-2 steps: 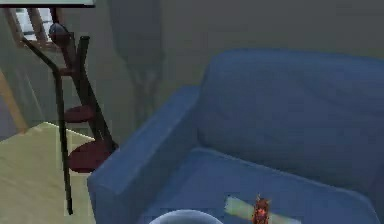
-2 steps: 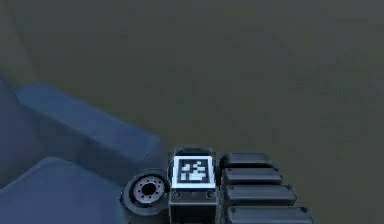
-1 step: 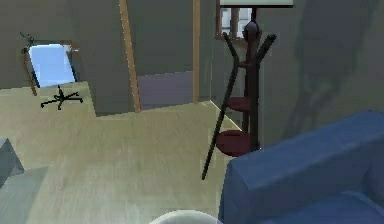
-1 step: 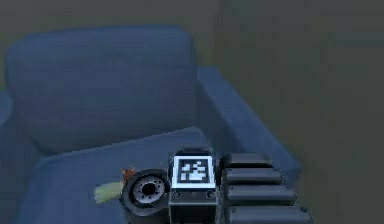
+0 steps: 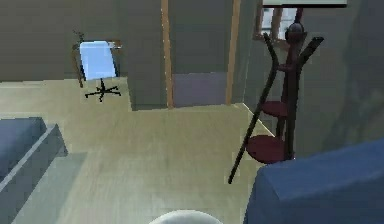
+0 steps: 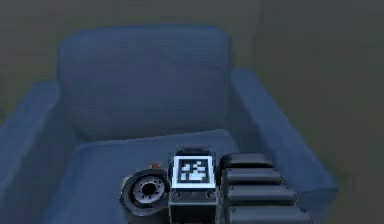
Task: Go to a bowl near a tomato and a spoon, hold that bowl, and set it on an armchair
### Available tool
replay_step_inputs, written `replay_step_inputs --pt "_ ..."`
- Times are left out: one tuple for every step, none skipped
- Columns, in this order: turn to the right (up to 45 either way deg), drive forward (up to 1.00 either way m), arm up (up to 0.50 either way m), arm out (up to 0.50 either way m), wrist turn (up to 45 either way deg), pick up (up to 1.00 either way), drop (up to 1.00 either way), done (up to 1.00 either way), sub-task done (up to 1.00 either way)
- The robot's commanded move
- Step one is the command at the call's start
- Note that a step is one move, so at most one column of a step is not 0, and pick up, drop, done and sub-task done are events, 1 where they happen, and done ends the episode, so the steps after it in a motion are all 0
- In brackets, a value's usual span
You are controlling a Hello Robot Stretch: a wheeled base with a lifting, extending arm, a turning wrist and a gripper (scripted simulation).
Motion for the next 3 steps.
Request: replay_step_inputs --pt "0.0 0.75 0.00 0.00 0.0 0.00 0.00 0.00 0.00" --pt "30.0 0.00 0.00 0.00 0.0 0.00 0.00 0.00 0.00" --pt "0.0 0.25 0.00 0.00 0.0 0.00 0.00 0.00 0.00"
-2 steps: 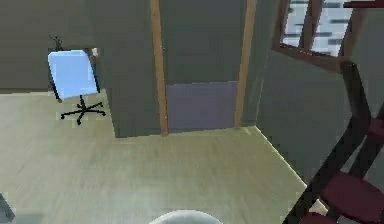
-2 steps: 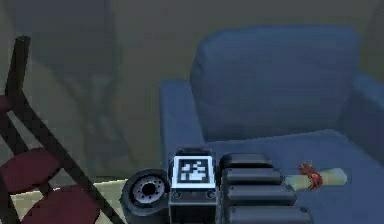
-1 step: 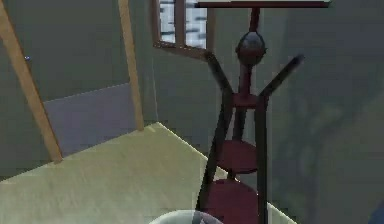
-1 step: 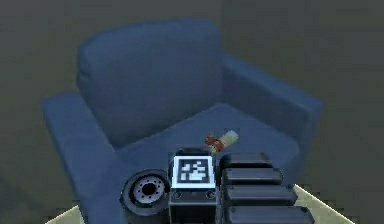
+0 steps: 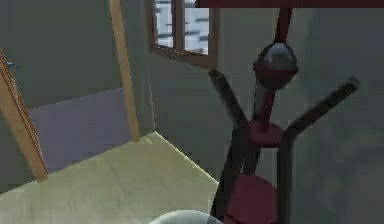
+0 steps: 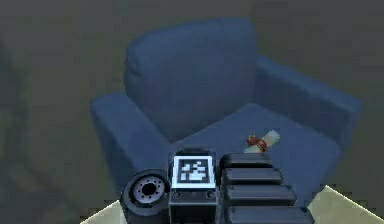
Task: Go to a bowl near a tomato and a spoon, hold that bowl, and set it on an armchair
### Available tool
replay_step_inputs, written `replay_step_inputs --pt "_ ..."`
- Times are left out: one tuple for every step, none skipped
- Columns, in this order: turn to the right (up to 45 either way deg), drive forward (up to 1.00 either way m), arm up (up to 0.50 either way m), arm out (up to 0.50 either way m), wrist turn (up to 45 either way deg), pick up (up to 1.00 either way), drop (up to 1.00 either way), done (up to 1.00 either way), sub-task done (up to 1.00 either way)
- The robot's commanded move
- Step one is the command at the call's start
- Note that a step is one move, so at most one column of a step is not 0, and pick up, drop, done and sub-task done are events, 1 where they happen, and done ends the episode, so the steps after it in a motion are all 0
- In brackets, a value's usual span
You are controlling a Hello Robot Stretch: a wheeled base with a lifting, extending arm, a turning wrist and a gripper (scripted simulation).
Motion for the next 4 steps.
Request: replay_step_inputs --pt "45.0 0.00 0.00 0.00 0.0 0.00 0.00 0.00 0.00" --pt "0.0 0.20 0.00 0.00 0.0 0.00 0.00 0.00 0.00" --pt "45.0 0.00 0.00 0.00 0.0 0.00 0.00 0.00 0.00" --pt "45.0 0.00 0.00 0.00 0.0 0.00 0.00 0.00 0.00"
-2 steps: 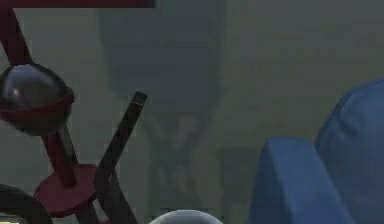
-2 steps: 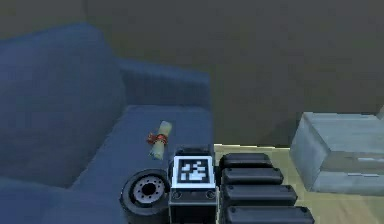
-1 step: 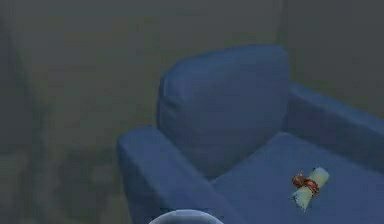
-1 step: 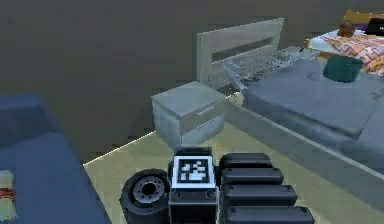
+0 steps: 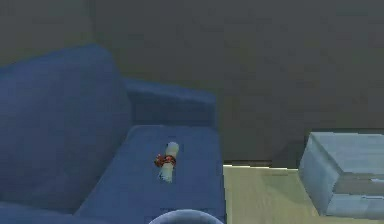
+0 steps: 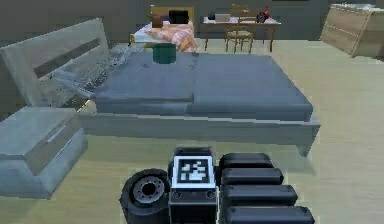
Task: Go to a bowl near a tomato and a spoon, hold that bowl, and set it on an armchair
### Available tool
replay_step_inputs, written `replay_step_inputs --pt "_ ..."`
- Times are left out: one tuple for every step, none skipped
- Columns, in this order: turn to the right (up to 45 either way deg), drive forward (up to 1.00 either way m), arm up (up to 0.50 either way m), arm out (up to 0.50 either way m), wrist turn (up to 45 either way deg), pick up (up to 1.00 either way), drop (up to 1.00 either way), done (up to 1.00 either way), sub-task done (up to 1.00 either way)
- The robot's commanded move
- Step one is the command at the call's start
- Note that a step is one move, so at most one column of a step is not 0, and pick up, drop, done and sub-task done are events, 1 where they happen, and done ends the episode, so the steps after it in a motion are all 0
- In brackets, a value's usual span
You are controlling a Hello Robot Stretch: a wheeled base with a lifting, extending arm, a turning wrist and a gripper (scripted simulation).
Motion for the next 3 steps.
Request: replay_step_inputs --pt "45.0 0.00 0.00 0.00 0.0 0.00 0.00 0.00 0.00" --pt "42.0 0.00 0.00 0.00 0.0 0.00 0.00 0.00 0.00" --pt "-45.0 0.00 0.00 0.00 0.0 0.00 0.00 0.00 0.00"
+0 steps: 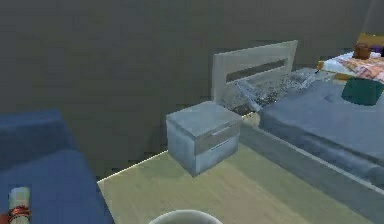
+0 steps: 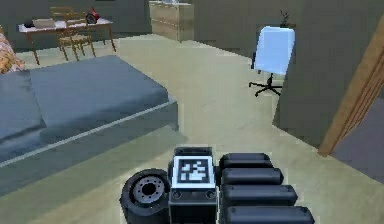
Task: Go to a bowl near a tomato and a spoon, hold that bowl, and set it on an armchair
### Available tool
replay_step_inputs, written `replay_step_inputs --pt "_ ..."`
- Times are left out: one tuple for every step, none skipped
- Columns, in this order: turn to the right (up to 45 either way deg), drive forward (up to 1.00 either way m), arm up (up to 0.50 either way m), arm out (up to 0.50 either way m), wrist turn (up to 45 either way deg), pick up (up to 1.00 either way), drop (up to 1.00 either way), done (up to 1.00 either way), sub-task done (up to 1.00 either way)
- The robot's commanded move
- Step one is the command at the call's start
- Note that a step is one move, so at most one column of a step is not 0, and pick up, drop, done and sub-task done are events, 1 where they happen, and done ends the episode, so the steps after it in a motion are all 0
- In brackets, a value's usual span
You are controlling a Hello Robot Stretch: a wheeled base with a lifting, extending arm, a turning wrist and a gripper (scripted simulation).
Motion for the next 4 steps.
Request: replay_step_inputs --pt "-45.0 0.00 0.00 0.00 0.0 0.00 0.00 0.00 0.00" --pt "-45.0 0.00 0.00 0.00 0.0 0.00 0.00 0.00 0.00" --pt "-39.0 0.00 0.00 0.00 0.0 0.00 0.00 0.00 0.00" --pt "0.0 0.00 0.00 0.48 0.0 0.00 0.00 0.00 0.00"
